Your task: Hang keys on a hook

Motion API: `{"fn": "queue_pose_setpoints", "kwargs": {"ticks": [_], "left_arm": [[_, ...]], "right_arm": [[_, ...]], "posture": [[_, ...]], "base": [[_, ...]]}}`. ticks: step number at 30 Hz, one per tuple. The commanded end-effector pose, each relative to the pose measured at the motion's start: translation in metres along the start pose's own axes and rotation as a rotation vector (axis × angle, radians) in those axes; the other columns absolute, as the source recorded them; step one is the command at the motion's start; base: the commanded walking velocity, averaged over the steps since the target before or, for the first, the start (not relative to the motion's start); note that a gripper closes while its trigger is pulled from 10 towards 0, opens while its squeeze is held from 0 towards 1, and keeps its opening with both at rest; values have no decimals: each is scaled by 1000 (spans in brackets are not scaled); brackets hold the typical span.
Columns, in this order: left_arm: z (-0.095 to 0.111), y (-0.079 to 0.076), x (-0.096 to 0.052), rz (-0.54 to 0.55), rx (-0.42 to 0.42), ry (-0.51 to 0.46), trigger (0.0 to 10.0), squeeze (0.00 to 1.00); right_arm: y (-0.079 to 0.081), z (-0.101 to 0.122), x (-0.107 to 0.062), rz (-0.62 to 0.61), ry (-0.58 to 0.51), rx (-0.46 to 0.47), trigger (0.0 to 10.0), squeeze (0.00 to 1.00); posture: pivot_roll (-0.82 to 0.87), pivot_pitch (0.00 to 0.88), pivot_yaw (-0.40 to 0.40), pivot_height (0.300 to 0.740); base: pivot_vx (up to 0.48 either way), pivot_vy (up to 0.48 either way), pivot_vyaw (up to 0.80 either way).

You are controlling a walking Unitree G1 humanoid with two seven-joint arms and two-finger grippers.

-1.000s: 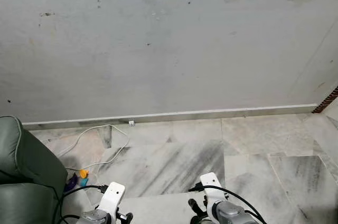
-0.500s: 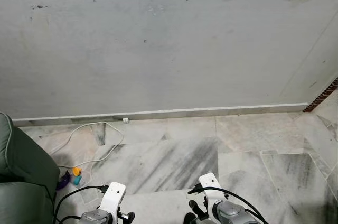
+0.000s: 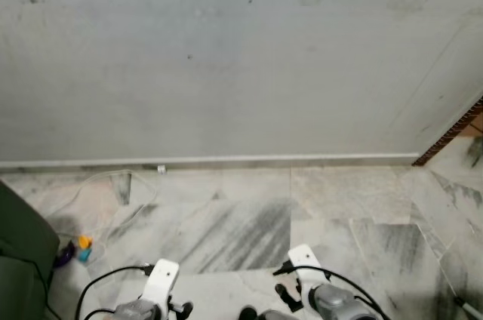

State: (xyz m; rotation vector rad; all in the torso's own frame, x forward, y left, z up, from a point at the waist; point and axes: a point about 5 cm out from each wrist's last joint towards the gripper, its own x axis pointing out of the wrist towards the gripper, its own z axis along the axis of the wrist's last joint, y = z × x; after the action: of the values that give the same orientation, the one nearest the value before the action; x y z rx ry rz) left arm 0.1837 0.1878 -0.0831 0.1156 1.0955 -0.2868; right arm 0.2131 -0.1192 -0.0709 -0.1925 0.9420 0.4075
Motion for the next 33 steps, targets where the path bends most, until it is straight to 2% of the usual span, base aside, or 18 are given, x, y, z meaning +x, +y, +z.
{"fn": "queue_pose_setpoints", "kwargs": {"ticks": [1,14,33], "left_arm": [[1,-7,2,-22,1,-2,10000,0],[2,-6,2,-20,9,-3,10000,0],[4,-6,2,-17,-2,-7,10000,0]], "right_arm": [[-10,-6,-3,-23,20,0,10000,0],[-12,-12,-4,-28,37,-14,10000,0],[-14,-16,-5,-41,49,-10,10000,0]], "posture": [[11,137,-52,740],[14,127,-55,740],[5,133,-52,740]], "base": [[0,-409,0],[0,-383,0],[0,0,-40]]}}
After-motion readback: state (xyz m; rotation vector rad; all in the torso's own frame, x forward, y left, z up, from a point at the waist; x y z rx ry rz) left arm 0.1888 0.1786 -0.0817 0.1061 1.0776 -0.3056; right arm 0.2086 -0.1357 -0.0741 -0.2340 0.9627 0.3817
